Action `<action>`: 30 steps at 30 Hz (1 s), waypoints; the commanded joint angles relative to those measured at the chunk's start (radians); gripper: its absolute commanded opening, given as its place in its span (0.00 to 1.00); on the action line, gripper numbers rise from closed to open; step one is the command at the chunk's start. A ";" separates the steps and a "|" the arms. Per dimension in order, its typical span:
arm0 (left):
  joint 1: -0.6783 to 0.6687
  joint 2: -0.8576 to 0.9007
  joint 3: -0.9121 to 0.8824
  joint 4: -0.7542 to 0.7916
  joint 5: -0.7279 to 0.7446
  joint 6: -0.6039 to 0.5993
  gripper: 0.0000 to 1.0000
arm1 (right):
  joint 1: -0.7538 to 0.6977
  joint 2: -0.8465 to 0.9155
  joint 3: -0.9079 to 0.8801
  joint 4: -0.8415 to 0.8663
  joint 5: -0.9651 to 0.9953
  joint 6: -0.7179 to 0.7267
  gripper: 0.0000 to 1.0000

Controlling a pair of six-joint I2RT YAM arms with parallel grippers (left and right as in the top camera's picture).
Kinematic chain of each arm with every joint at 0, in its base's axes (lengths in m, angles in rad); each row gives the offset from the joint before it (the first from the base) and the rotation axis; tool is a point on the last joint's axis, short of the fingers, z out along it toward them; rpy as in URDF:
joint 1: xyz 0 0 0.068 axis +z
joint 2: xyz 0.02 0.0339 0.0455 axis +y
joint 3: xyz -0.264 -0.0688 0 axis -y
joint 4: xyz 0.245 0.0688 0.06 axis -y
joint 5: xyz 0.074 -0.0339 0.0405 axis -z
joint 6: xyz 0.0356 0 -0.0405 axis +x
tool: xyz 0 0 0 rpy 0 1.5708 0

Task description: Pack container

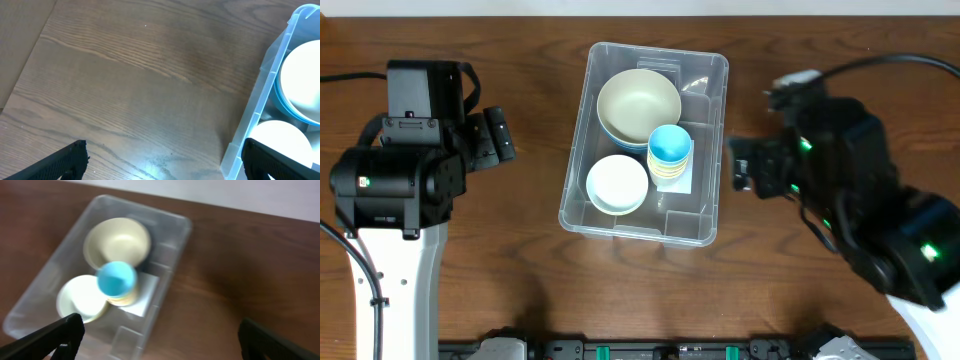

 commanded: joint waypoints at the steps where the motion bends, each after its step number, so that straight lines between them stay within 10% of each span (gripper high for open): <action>1: 0.003 0.000 0.008 -0.002 -0.002 -0.016 0.98 | -0.015 -0.080 0.013 -0.019 0.161 0.030 0.99; 15: 0.003 0.000 0.008 -0.002 -0.002 -0.016 0.98 | -0.381 -0.472 -0.415 0.161 -0.003 -0.063 0.99; 30: 0.003 0.000 0.008 -0.002 -0.002 -0.016 0.98 | -0.450 -0.959 -1.056 0.382 -0.093 -0.030 0.99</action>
